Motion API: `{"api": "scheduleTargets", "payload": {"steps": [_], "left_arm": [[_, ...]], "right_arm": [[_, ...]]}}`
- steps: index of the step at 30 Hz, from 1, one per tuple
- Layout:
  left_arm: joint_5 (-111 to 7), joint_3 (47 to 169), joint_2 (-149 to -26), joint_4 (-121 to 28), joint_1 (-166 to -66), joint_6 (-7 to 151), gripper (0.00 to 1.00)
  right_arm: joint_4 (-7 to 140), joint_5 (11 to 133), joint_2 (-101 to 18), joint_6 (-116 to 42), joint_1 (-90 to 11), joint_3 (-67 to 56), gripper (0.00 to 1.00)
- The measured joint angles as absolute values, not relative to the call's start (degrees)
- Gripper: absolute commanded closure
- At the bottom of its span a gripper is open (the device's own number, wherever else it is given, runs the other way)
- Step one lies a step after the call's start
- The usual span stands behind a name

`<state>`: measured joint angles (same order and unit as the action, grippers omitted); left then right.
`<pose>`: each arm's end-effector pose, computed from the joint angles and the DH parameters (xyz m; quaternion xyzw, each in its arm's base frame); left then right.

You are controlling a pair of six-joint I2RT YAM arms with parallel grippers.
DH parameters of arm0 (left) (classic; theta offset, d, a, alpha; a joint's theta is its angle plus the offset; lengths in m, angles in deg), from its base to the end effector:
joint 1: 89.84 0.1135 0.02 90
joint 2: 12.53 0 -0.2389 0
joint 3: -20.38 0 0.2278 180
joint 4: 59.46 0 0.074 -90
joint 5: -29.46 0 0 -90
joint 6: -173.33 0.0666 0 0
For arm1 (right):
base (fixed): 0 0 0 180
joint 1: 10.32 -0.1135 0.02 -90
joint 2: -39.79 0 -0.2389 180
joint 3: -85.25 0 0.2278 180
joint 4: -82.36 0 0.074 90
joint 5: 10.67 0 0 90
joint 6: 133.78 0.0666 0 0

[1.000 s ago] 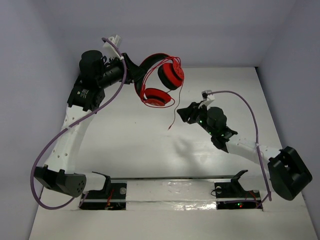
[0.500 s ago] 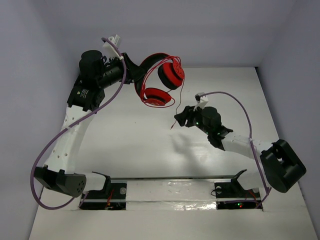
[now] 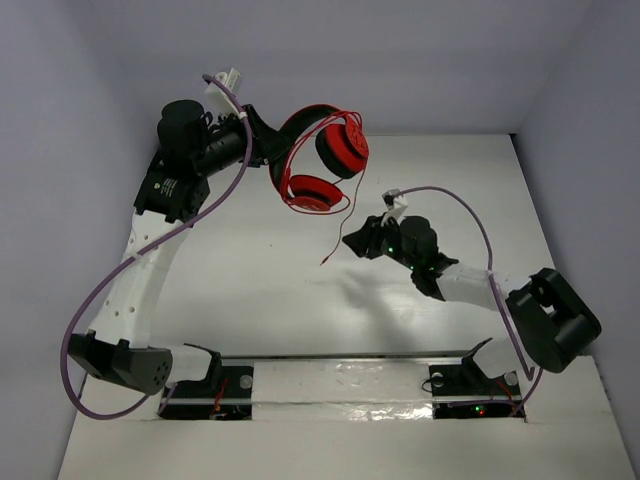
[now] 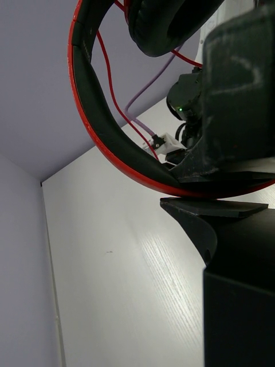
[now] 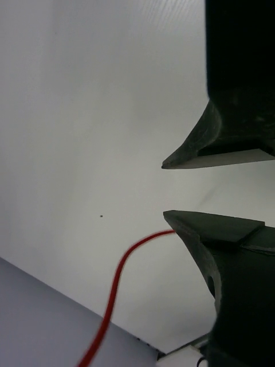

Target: Wrap the headphones

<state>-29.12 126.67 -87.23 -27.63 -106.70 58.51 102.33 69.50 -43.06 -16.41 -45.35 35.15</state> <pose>0.2597 -0.1150 0.4627 0.1433 0.6937 -0.4210 0.5666 0.2539 0.1919 0.1964 -0.1053 0.7732 0.3793 0.4971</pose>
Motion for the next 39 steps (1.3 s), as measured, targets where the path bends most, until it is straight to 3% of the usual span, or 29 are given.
{"api": "scheduleTargets", "payload": {"steps": [1, 2, 4, 8, 13, 17, 22, 31, 39], "left_arm": [[-29.12, 126.67, -87.23, -27.63, -106.70, 58.54, 1.00], [-29.14, 126.67, -87.25, -27.63, -106.70, 58.54, 1.00], [-29.16, 126.67, -87.23, -27.63, -106.70, 58.54, 1.00], [-29.12, 126.67, -87.23, -27.70, -106.70, 58.49, 1.00], [-29.05, 126.67, -87.23, -28.25, -106.70, 57.92, 1.00], [-28.83, 126.67, -87.23, -28.42, -106.70, 57.71, 1.00], [-28.27, 126.67, -87.23, -28.49, -106.70, 57.68, 1.00], [-28.05, 126.67, -87.03, -28.33, -106.70, 57.71, 1.00], [-28.05, 126.67, -86.94, -28.09, -106.70, 57.68, 1.00]], "right_arm": [[102.40, 69.94, -42.30, -16.10, -45.37, 35.65, 0.65], [102.44, 70.51, -41.01, -15.58, -45.41, 36.48, 0.76], [102.29, 71.97, -37.55, -14.97, -45.52, 38.12, 0.78], [101.79, 72.94, -31.81, -15.08, -45.61, 39.26, 0.47], [100.59, 74.42, -32.72, -16.21, -45.66, 37.84, 0.37], [98.33, 78.12, -34.17, -16.58, -45.66, 36.66, 0.42], [97.88, 79.95, -36.26, -16.56, -45.66, 35.00, 0.42], [103.21, 70.60, -47.59, -15.38, -46.57, 31.48, 0.42], [110.64, 69.50, -52.31, -14.16, -47.53, 30.12, 0.64]]}}
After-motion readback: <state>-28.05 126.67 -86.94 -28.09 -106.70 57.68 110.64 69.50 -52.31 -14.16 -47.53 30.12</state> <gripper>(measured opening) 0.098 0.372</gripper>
